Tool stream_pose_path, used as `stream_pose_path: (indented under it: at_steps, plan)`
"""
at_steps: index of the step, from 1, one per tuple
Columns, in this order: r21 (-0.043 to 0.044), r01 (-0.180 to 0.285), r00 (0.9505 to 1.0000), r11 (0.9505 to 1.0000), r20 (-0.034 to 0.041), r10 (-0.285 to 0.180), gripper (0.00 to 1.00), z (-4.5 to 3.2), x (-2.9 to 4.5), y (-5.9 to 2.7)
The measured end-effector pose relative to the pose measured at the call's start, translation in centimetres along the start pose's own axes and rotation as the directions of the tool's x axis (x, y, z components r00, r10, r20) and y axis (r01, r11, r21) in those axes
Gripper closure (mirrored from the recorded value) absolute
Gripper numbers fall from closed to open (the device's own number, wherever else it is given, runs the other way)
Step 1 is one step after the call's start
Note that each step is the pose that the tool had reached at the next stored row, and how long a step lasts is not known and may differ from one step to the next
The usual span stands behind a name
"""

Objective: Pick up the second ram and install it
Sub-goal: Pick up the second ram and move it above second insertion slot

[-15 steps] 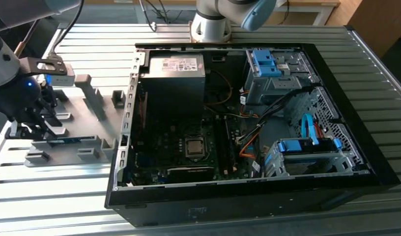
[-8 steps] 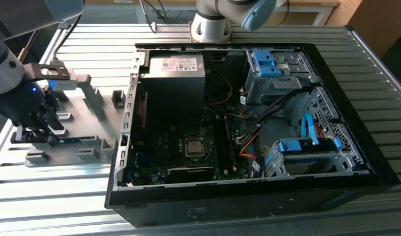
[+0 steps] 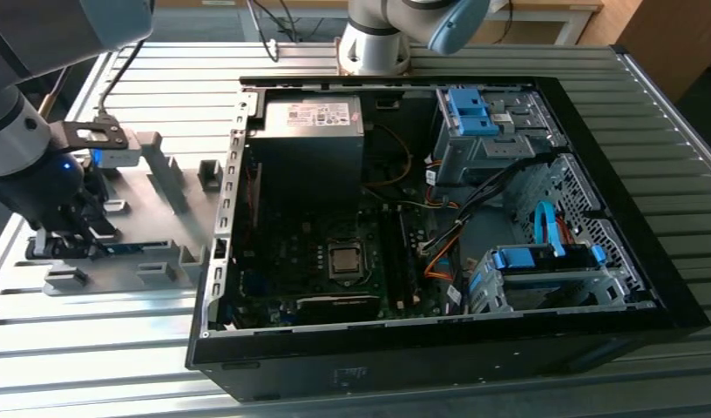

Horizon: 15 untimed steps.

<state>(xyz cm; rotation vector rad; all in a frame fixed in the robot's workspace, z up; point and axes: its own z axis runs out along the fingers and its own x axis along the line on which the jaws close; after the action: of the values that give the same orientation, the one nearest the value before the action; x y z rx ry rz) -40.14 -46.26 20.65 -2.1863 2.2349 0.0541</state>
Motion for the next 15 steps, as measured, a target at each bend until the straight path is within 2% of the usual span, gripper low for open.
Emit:
stream_pose_path:
  at_steps: [9,10,11,12,15]
  plan:
    - [-0.0003,0.009,1.0000,1.0000,-0.0008,-0.009,0.63,0.98,0.03,-0.01]
    - [-0.0004,0.009,1.0000,1.0000,-0.0009,-0.009,0.69,1.04,0.04,-0.01]
    - [-0.0004,0.009,1.0000,1.0000,-0.0009,-0.009,0.69,1.10,0.04,-0.01]
    - [-0.0004,0.009,1.0000,1.0000,-0.0008,-0.009,0.76,1.16,0.04,-0.01]
    - [-0.0004,0.010,1.0000,1.0000,-0.0009,-0.010,0.76,1.32,0.05,-0.01]
